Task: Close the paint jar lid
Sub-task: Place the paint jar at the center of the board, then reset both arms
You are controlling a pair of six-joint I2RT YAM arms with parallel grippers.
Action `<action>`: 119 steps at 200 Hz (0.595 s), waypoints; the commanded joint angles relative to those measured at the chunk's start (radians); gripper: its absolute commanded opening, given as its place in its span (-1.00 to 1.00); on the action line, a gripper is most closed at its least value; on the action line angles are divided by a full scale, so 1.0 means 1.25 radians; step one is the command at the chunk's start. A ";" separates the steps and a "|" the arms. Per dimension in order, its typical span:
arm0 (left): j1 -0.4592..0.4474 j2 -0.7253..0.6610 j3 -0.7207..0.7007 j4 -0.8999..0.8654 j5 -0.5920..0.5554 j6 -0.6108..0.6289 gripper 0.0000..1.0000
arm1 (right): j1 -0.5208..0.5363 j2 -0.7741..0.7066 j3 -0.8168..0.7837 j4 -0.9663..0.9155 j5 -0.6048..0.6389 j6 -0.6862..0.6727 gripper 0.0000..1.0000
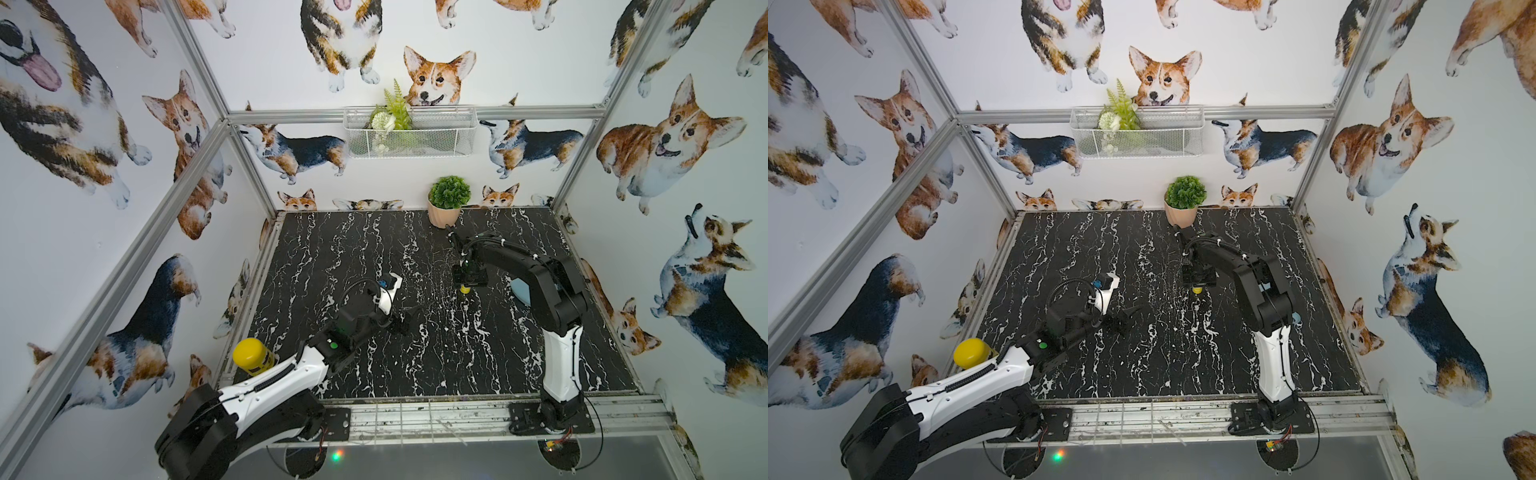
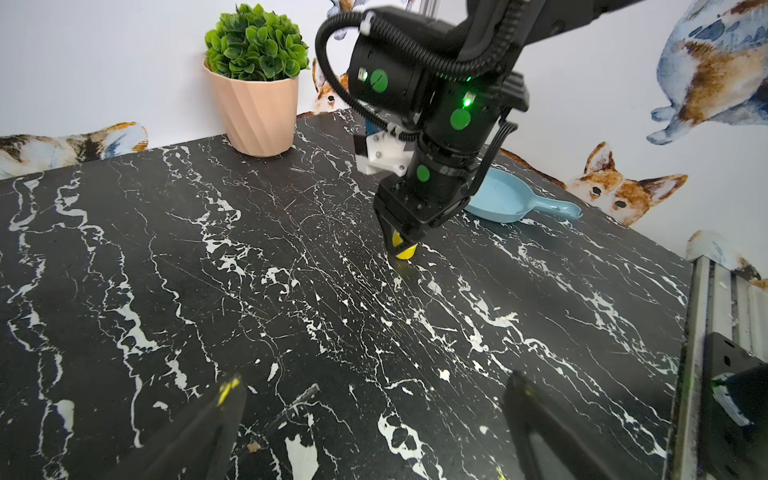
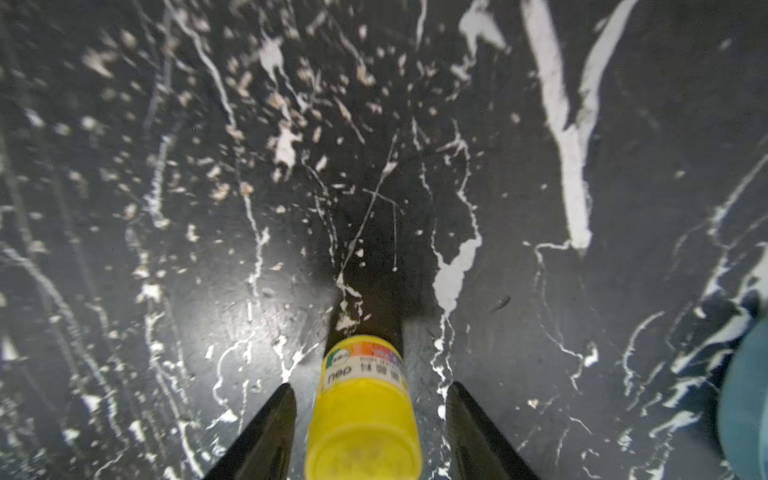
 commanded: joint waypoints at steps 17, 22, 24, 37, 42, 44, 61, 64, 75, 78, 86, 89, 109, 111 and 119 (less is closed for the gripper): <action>0.021 0.017 0.009 0.016 -0.022 -0.026 0.99 | -0.001 -0.092 -0.015 0.037 -0.011 -0.009 0.51; 0.030 0.020 0.011 0.021 -0.018 -0.034 1.00 | -0.001 -0.108 -0.020 0.042 -0.008 -0.012 0.53; 0.035 0.022 0.011 0.023 -0.016 -0.038 1.00 | -0.002 -0.114 -0.022 0.044 -0.006 -0.015 0.53; 0.072 0.033 0.022 0.024 -0.008 -0.057 0.99 | -0.002 -0.161 -0.040 0.059 0.016 -0.030 0.58; 0.084 0.040 0.031 0.020 -0.006 -0.064 0.99 | -0.004 -0.181 -0.049 0.065 0.027 -0.037 0.59; 0.090 0.042 0.034 0.018 -0.008 -0.066 1.00 | -0.004 -0.188 -0.052 0.067 0.031 -0.040 0.61; 0.134 0.061 0.066 -0.005 -0.041 -0.074 1.00 | -0.009 -0.258 -0.087 0.095 0.073 -0.074 0.65; 0.142 0.065 0.073 -0.011 -0.048 -0.073 1.00 | -0.009 -0.264 -0.090 0.098 0.076 -0.075 0.65; 0.174 0.084 0.108 -0.042 -0.075 -0.073 1.00 | -0.012 -0.335 -0.150 0.152 0.134 -0.120 0.80; 0.184 0.091 0.119 -0.051 -0.085 -0.074 1.00 | -0.014 -0.350 -0.165 0.166 0.145 -0.128 0.84; 0.210 0.109 0.148 -0.076 -0.116 -0.077 1.00 | -0.022 -0.391 -0.206 0.208 0.167 -0.147 0.93; 0.221 0.117 0.160 -0.084 -0.129 -0.076 0.99 | -0.028 -0.405 -0.220 0.224 0.170 -0.157 0.94; 0.279 0.149 0.200 -0.068 -0.214 -0.052 1.00 | -0.077 -0.494 -0.329 0.351 0.222 -0.189 1.00; 0.287 0.152 0.202 -0.064 -0.225 -0.050 0.99 | -0.081 -0.499 -0.335 0.359 0.225 -0.191 1.00; 0.319 0.162 0.217 -0.058 -0.245 -0.039 1.00 | -0.112 -0.530 -0.386 0.421 0.251 -0.200 0.99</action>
